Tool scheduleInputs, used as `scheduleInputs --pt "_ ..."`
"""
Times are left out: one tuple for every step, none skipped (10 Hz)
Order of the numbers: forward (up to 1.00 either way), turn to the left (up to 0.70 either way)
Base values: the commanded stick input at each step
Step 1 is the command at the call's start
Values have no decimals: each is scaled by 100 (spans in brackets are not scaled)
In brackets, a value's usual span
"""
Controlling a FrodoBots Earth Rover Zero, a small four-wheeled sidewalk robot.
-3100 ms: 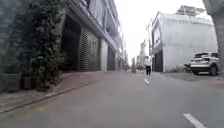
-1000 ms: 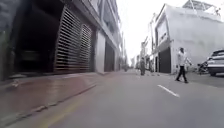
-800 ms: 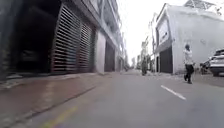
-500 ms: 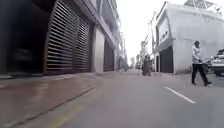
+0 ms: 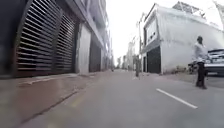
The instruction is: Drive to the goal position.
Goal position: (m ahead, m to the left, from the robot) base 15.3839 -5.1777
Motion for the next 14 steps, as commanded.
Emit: scheduleInputs --pt "100 0" --pt "100 0" --pt "100 0" --pt "100 0" --pt "100 0" --pt "100 0" --pt "100 0" --pt "100 -12" --pt "100 -40" --pt "100 -40" --pt "100 -40" --pt "100 -40" --pt "100 -35" --pt "100 0"
